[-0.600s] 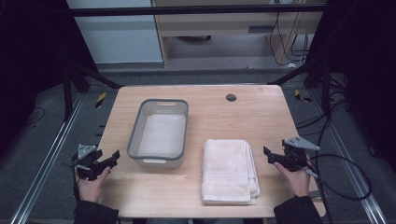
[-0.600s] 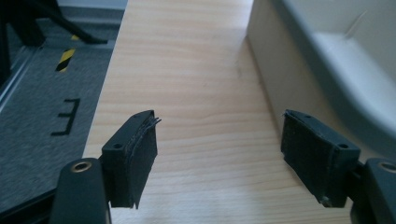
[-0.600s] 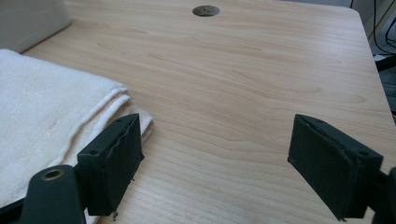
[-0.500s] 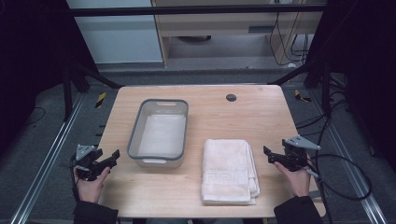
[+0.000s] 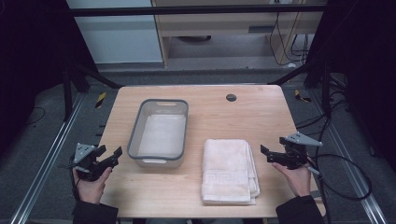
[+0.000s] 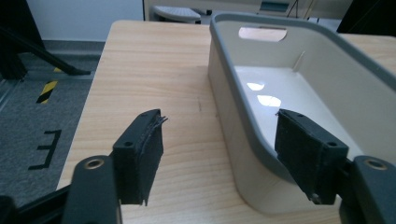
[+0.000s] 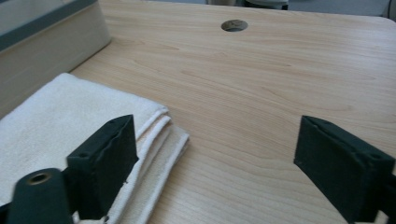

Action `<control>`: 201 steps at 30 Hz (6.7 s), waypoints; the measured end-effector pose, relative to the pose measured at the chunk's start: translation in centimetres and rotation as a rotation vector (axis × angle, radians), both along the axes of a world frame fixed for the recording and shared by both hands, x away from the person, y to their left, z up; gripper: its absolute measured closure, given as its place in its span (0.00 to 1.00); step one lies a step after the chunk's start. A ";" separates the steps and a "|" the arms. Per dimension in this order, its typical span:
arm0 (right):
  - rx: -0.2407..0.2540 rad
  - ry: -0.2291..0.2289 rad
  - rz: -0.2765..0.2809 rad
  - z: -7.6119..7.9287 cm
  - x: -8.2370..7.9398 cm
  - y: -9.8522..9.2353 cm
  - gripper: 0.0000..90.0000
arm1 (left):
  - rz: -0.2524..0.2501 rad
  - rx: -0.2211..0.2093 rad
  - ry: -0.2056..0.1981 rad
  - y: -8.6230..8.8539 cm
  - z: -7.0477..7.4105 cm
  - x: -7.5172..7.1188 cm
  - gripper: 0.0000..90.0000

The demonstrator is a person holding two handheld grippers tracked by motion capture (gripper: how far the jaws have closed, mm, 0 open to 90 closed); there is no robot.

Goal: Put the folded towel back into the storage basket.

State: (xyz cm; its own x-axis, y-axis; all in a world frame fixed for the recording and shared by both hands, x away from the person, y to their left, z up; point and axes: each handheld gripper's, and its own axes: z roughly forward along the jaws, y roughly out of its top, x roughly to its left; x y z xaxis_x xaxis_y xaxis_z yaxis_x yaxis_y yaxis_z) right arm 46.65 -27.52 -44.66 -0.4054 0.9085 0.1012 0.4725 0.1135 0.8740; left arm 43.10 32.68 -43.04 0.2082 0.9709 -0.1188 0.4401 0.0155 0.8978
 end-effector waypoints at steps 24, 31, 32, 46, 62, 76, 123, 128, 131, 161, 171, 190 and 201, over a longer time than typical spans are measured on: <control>0.037 -0.020 0.047 4.3 1.6 1.3 0.33 | -0.118 -0.010 -0.029 -4.7 2.5 1.2 0.41; 0.062 -0.028 0.058 4.8 2.1 1.6 0.31 | -0.163 0.000 -0.034 -6.9 3.0 1.5 0.41; 0.055 -0.028 0.060 4.8 2.1 1.6 0.31 | -0.168 0.005 -0.035 -7.2 3.1 1.5 0.41; 0.059 -0.030 0.108 5.0 2.6 2.9 0.29 | -0.265 0.016 -0.042 -11.9 3.3 1.4 0.41; 0.057 -0.020 0.139 4.8 2.5 3.5 0.29 | -0.363 0.038 -0.028 -16.5 2.9 0.7 0.41; 0.013 -0.002 0.164 4.2 2.0 4.5 0.29 | -0.447 0.056 0.001 -19.6 1.8 -0.7 0.42; -0.057 0.231 0.158 -3.2 3.7 6.0 0.25 | -0.545 0.177 0.199 -25.0 -5.5 -1.3 0.35; -0.058 0.245 0.157 -3.7 3.9 6.2 0.26 | -0.546 0.173 0.207 -25.1 -5.9 -1.1 0.33; -0.063 0.252 0.156 -4.0 3.9 6.4 0.26 | -0.545 0.174 0.211 -25.4 -6.2 -1.1 0.33; 0.066 0.381 0.182 -4.9 4.4 6.2 0.50 | -0.621 0.089 0.293 -25.4 -6.9 -0.4 0.54; 0.103 0.402 0.218 -4.6 4.4 6.1 0.72 | -0.646 0.054 0.310 -25.4 -6.8 -0.5 0.72; 0.098 0.314 0.227 -1.9 3.3 6.1 0.75 | -0.666 0.008 0.281 -24.9 -5.4 -0.8 0.83; 0.109 0.264 0.227 -0.2 2.6 6.0 0.75 | -0.675 -0.009 0.239 -24.5 -4.0 -1.2 0.83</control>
State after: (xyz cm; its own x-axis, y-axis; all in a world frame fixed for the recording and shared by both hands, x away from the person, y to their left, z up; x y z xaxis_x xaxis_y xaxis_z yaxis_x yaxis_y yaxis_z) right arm 49.22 -21.54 -44.82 -0.5426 0.7763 0.3207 0.6566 0.1539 0.7383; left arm 41.90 8.21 -47.08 0.7303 0.6381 -0.2437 0.5412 -0.3228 0.7765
